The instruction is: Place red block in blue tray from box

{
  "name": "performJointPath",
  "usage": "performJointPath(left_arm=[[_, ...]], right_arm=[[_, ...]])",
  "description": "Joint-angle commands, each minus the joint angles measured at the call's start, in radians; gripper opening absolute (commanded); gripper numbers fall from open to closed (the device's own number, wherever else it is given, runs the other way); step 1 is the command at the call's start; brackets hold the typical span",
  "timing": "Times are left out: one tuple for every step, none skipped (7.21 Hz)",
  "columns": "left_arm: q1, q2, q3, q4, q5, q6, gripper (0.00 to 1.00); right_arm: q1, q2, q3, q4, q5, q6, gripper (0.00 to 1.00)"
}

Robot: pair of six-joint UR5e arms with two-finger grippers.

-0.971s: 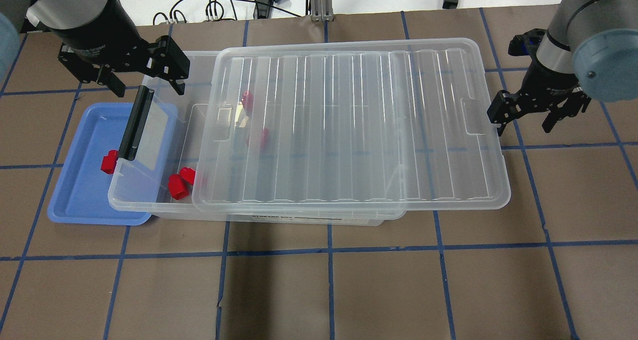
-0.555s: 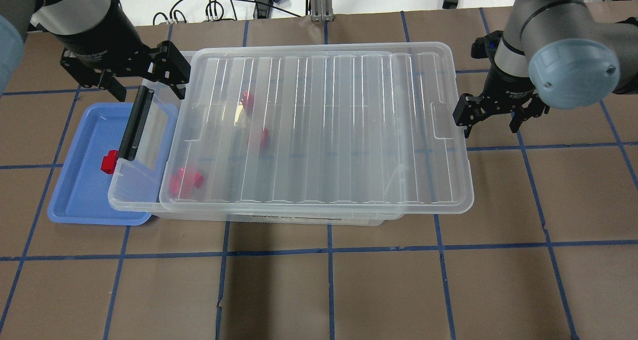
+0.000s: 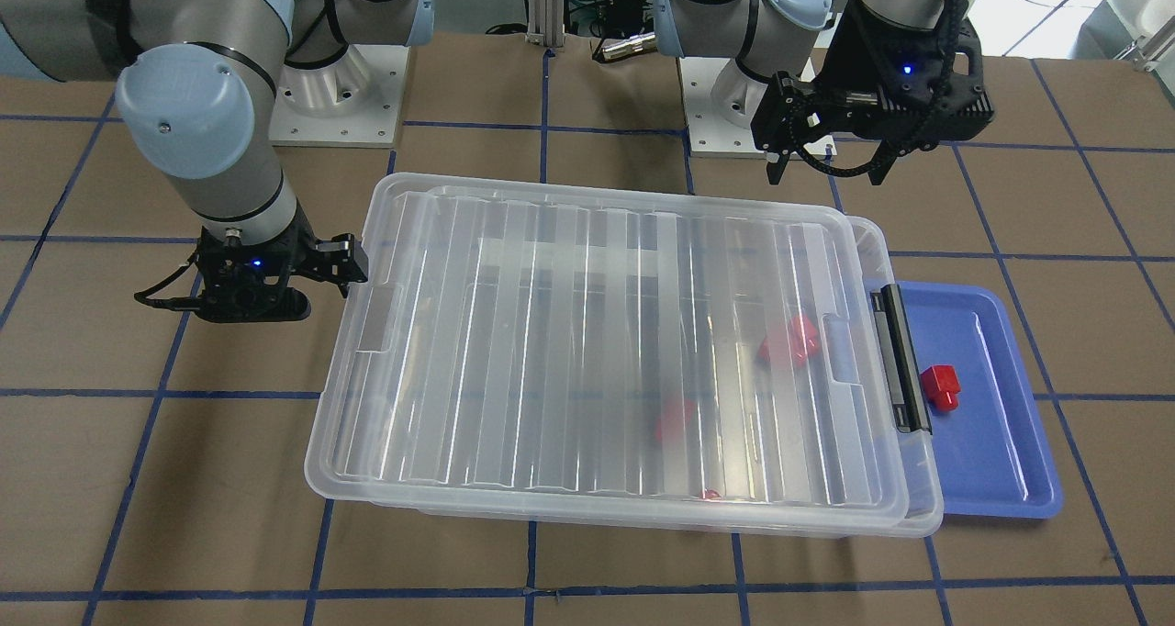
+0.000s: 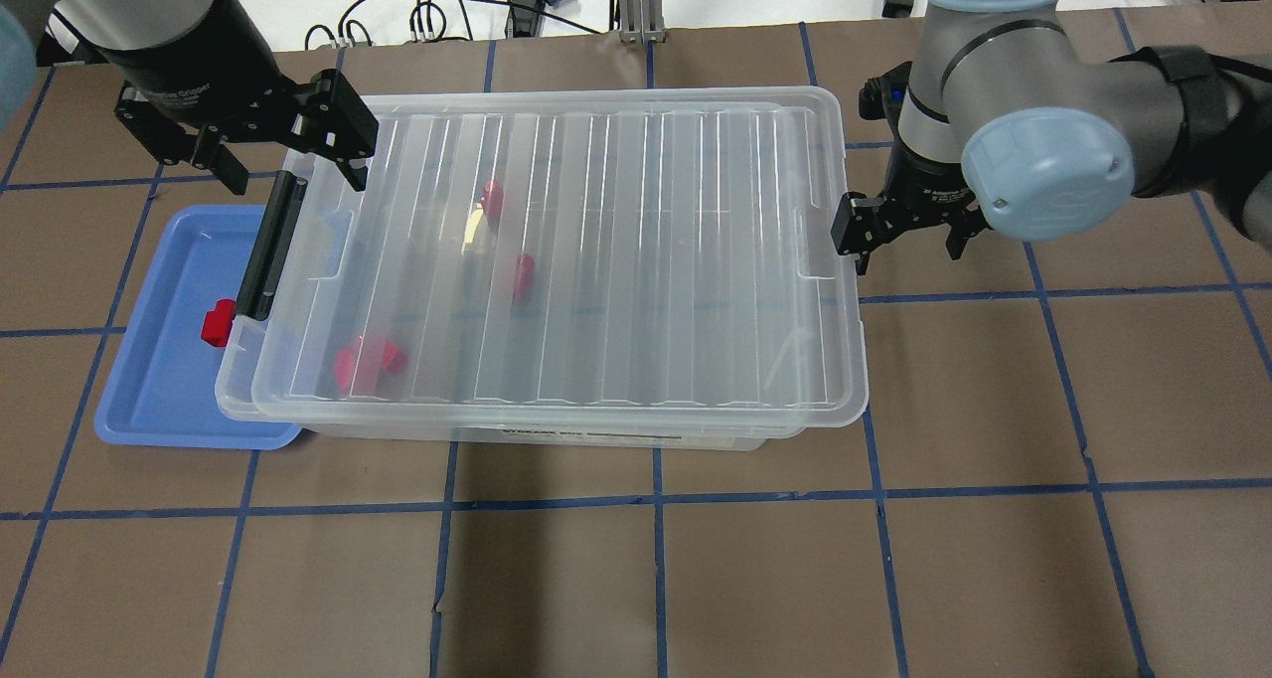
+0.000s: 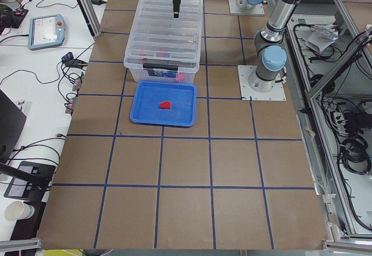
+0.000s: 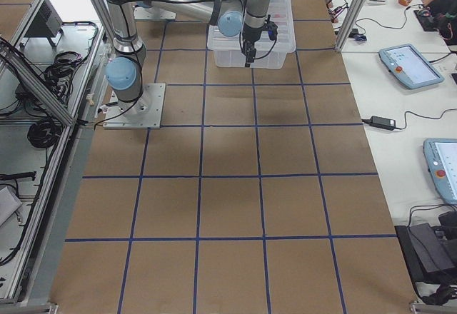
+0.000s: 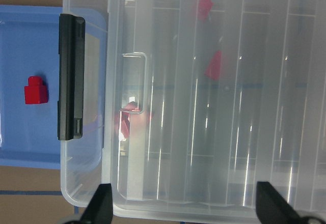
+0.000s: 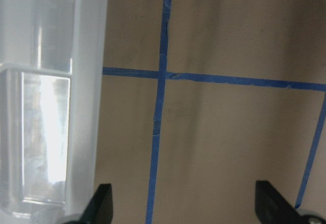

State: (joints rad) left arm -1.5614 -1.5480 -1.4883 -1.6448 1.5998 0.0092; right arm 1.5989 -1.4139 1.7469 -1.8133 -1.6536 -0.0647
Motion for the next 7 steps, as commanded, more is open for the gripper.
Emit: performJointPath(left_arm=[[0.001, -0.006, 0.02, -0.04, -0.001, -0.002, 1.0], [0.003, -0.004, 0.02, -0.038, 0.003, 0.0, 1.0], [0.003, -0.006, 0.025, -0.044, 0.006, 0.0, 1.0], [0.003, -0.009, 0.028, -0.046, 0.002, -0.002, 1.0], [0.003, -0.006, 0.026, -0.043, -0.003, -0.002, 1.0], [0.001, 0.012, -0.004, -0.03, 0.003, -0.006, 1.0], [0.001, 0.022, -0.024, -0.032, 0.0, -0.015, 1.0]], right_arm=[[0.024, 0.009, -0.006, -0.006, -0.002, 0.011, 1.0], [0.02, 0.01, -0.023, -0.006, -0.015, 0.008, 1.0], [0.015, 0.003, -0.07, 0.012, -0.014, 0.0, 1.0], [0.018, -0.002, -0.126, 0.05, -0.006, 0.0, 1.0], [0.024, -0.008, -0.201, 0.13, -0.003, 0.005, 1.0], [0.036, -0.042, -0.258, 0.194, 0.018, 0.008, 1.0], [0.041, -0.054, -0.277, 0.265, 0.024, 0.009, 1.0]])
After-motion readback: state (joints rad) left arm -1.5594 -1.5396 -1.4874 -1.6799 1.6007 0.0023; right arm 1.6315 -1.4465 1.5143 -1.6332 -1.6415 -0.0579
